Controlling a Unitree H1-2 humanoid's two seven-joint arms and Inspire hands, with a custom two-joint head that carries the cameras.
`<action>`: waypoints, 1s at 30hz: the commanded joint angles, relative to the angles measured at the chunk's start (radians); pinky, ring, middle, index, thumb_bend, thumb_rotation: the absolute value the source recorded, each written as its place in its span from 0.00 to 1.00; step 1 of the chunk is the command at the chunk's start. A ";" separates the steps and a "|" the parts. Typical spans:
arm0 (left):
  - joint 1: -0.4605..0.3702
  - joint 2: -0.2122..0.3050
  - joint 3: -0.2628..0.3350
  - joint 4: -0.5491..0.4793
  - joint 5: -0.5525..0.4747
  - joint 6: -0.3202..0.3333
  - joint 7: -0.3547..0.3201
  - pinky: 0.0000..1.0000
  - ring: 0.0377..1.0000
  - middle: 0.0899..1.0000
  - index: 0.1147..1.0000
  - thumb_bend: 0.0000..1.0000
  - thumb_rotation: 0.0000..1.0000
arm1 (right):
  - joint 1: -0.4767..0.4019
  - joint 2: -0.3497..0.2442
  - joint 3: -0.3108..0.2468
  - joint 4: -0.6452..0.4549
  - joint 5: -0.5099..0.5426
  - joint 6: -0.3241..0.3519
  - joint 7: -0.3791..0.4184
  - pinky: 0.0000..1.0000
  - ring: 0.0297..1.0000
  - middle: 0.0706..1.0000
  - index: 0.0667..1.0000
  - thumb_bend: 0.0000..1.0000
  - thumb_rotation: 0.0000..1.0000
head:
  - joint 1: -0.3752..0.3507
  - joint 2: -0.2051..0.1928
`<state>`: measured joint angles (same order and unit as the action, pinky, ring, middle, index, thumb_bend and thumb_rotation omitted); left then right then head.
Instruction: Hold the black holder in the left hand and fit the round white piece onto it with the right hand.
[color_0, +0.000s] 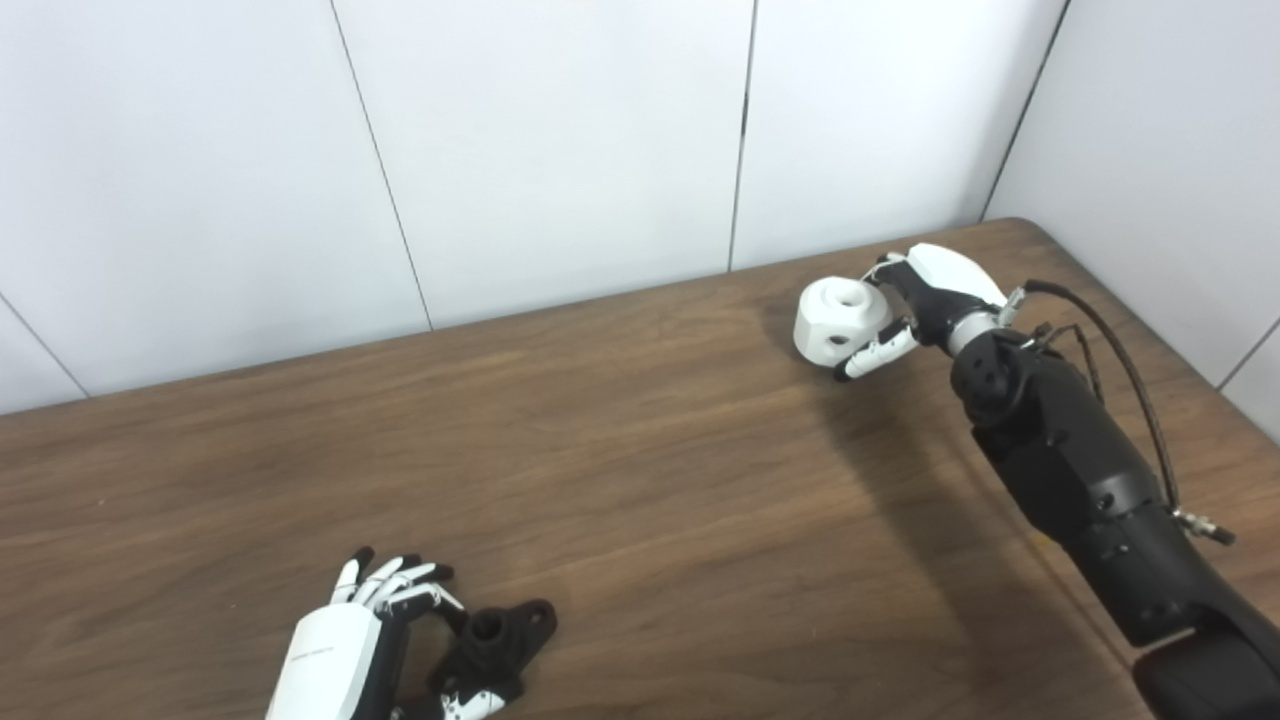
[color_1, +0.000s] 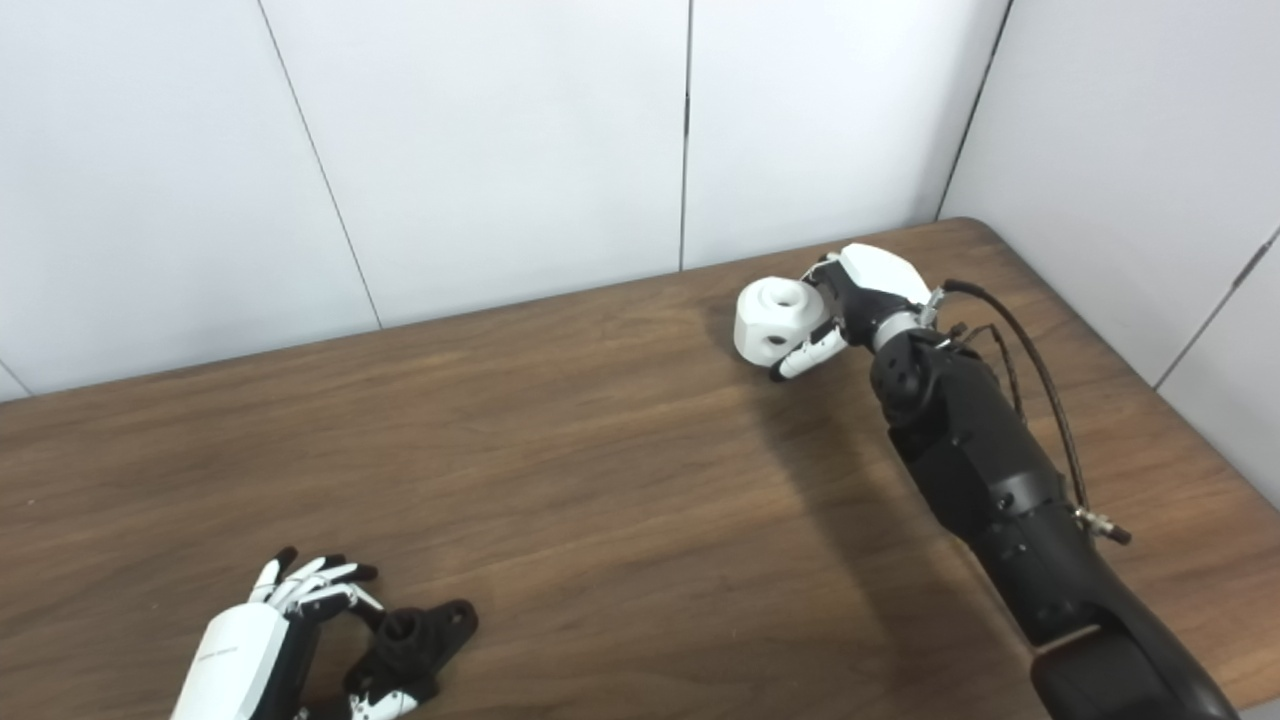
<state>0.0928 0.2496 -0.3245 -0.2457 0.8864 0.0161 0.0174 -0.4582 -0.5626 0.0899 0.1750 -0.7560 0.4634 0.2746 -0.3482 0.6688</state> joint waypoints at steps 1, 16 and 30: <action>0.002 0.013 -0.005 0.000 0.032 -0.005 -0.009 1.00 0.86 0.76 0.42 0.52 0.05 | -0.038 -0.037 -0.006 -0.020 -0.003 -0.005 -0.027 1.00 1.00 0.96 0.67 0.79 0.28 | -0.001 0.001; 0.001 0.022 -0.012 0.001 0.060 -0.009 -0.010 1.00 0.87 0.76 0.42 0.52 0.05 | -0.038 -0.019 -0.005 0.009 0.021 -0.020 -0.127 1.00 1.00 0.92 0.46 0.52 0.14 | 0.004 0.000; 0.004 0.023 -0.015 -0.003 0.069 -0.009 -0.009 1.00 0.87 0.75 0.42 0.52 0.05 | -0.028 -0.022 0.017 0.012 0.025 -0.011 -0.155 1.00 1.00 0.89 0.45 0.51 0.14 | 0.005 0.003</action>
<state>0.0920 0.2568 -0.3322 -0.2465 0.9218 0.0133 0.0204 -0.4583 -0.5653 0.1090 0.2073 -0.7287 0.4616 0.1420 -0.3421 0.6703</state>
